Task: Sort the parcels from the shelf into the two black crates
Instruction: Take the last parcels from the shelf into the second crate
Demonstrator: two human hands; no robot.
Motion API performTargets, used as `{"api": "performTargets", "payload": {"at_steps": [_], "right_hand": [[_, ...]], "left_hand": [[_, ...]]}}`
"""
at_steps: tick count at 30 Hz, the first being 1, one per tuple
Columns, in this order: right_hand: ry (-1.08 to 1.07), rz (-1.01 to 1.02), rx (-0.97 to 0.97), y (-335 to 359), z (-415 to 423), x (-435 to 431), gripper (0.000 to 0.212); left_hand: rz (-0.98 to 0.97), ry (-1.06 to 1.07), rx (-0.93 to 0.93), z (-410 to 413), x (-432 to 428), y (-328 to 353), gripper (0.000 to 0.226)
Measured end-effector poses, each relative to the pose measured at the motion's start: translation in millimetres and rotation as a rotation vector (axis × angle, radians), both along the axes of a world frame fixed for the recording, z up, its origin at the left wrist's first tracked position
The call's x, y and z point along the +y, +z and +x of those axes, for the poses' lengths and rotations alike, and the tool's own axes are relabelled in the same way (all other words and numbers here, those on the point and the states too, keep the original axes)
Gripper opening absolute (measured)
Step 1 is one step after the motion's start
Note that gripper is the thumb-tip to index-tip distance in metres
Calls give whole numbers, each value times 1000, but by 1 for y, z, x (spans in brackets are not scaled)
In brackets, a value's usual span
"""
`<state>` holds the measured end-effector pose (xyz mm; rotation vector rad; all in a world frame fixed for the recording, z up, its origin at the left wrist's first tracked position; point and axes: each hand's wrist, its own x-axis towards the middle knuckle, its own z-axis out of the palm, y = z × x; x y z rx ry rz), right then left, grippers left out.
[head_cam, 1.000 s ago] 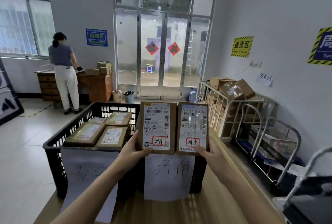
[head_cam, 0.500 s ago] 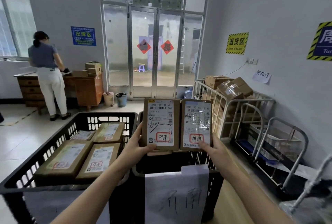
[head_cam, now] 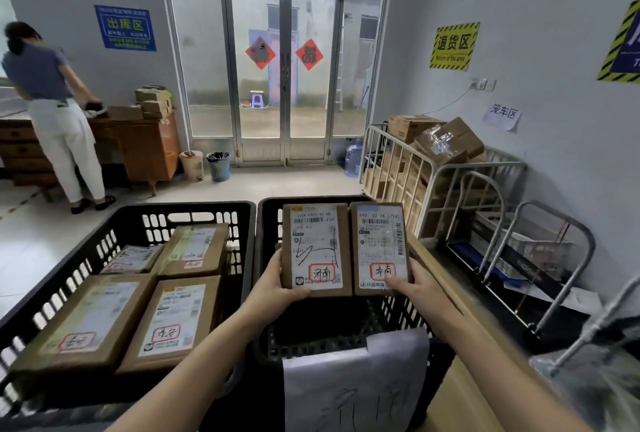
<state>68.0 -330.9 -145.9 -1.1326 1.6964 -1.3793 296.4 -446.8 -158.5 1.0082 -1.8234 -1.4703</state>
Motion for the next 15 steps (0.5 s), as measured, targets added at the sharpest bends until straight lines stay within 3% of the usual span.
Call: {"api": "performTargets", "payload": {"at_steps": [5, 9, 15], "right_hand": [[103, 264, -70, -33, -26, -27, 28], [214, 522, -112, -47, -48, -51, 21], [363, 951, 195, -60, -69, -89, 14]], "left_hand": [[250, 19, -195, -17, -18, -24, 75], [324, -6, -439, -35, -35, -37, 59], [366, -178, -789, -59, -57, -63, 48]]}}
